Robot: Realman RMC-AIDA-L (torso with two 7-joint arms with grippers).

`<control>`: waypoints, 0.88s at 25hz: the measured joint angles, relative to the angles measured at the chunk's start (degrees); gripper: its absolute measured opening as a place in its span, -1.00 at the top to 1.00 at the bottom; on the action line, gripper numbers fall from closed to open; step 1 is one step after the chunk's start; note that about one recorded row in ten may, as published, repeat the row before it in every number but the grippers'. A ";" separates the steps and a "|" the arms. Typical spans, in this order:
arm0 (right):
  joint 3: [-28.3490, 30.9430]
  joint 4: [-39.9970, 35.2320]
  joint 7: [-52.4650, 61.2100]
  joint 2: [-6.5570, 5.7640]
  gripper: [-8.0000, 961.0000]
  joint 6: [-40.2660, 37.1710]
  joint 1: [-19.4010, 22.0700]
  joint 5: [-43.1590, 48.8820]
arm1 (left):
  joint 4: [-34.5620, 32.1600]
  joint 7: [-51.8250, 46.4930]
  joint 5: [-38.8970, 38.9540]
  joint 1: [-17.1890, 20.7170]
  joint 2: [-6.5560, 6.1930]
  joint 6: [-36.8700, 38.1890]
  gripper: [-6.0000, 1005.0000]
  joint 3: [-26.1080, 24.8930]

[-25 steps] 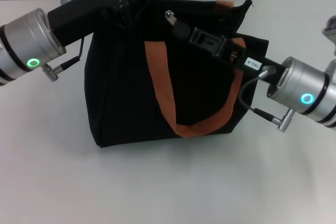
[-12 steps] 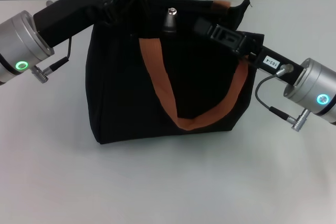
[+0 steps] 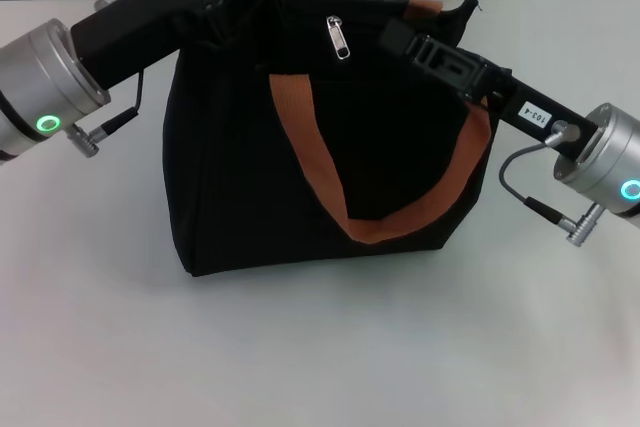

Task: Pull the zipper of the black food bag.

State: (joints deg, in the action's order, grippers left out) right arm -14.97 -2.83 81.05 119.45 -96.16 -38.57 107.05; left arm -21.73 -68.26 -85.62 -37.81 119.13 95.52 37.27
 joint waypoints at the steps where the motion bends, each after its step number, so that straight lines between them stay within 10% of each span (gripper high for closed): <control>1: -0.02 -0.02 -0.89 -0.01 0.95 -0.23 0.04 0.01 | 0.02 0.07 0.01 -0.08 0.01 0.01 0.94 0.02; 22: -1.73 -0.69 1.88 -0.01 0.49 2.69 -2.23 0.62 | 0.63 0.57 0.02 -1.22 0.04 -0.25 0.94 0.18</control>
State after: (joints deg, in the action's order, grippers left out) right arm -16.70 -3.53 82.93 119.44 -93.47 -40.80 107.67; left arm -21.10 -67.69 -85.60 -39.02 119.18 95.26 37.44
